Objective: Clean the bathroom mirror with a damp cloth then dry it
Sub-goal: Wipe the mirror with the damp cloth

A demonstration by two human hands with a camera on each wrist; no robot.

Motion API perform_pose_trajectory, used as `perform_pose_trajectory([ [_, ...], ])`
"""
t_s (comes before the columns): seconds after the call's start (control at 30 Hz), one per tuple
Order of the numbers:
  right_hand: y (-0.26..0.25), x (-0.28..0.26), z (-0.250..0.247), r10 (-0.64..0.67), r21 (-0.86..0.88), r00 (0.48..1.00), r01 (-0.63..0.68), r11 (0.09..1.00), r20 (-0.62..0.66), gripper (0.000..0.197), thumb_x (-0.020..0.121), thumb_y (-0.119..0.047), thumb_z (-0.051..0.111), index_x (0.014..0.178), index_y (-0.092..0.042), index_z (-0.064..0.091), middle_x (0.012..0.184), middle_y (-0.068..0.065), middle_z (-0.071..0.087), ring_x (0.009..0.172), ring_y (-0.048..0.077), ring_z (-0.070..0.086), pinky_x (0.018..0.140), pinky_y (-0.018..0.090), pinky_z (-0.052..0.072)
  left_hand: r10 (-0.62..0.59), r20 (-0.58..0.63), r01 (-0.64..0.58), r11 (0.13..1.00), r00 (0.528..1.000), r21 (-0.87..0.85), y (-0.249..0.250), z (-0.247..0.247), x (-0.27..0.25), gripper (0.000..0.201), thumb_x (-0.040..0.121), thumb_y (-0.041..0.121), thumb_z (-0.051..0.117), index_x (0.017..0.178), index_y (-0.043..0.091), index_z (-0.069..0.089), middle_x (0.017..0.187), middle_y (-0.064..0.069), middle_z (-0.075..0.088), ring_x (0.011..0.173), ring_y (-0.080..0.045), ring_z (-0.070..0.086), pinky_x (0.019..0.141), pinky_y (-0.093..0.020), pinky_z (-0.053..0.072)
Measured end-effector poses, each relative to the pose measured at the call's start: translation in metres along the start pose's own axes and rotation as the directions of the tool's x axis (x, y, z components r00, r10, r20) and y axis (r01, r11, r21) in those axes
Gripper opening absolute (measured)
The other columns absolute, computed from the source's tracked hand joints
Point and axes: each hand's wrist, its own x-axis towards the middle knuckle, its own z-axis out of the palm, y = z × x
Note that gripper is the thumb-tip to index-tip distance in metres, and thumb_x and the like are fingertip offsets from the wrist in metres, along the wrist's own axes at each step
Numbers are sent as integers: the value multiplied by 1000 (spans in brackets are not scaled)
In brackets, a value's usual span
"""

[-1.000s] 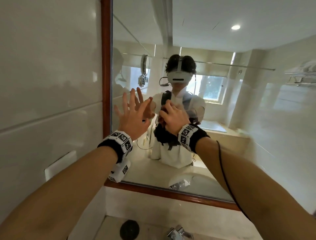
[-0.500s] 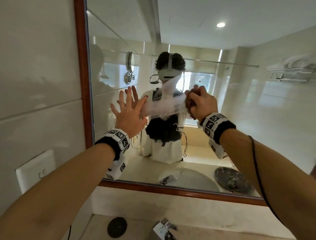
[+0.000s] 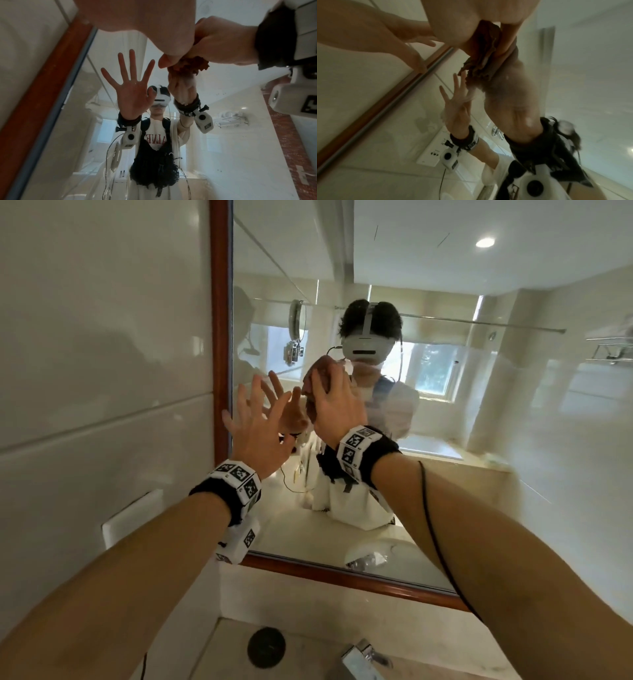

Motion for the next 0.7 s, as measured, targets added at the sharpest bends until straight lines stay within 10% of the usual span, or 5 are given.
perform_pose_trajectory([
  [0.3, 18, -1, 1, -207, -8, 976, 208, 978, 74, 33, 83, -19, 66, 113, -6, 62, 121, 16, 54, 108, 32, 56, 68, 42, 56, -46, 3, 46, 999, 999, -3, -9, -2, 4, 85, 85, 46, 61, 155, 29, 15, 165, -13, -5, 150, -40, 5, 109, -69, 25],
  [0.7, 135, -54, -62, 135, -29, 988, -134, 991, 79, 44, 75, -17, 73, 118, -12, 61, 129, 17, 49, 103, 39, 57, 80, 49, 55, 45, 34, -43, 998, 998, -40, 73, 4, 5, 85, 91, 54, 54, 157, 32, 3, 165, -10, -15, 151, -39, -7, 112, -72, 13],
])
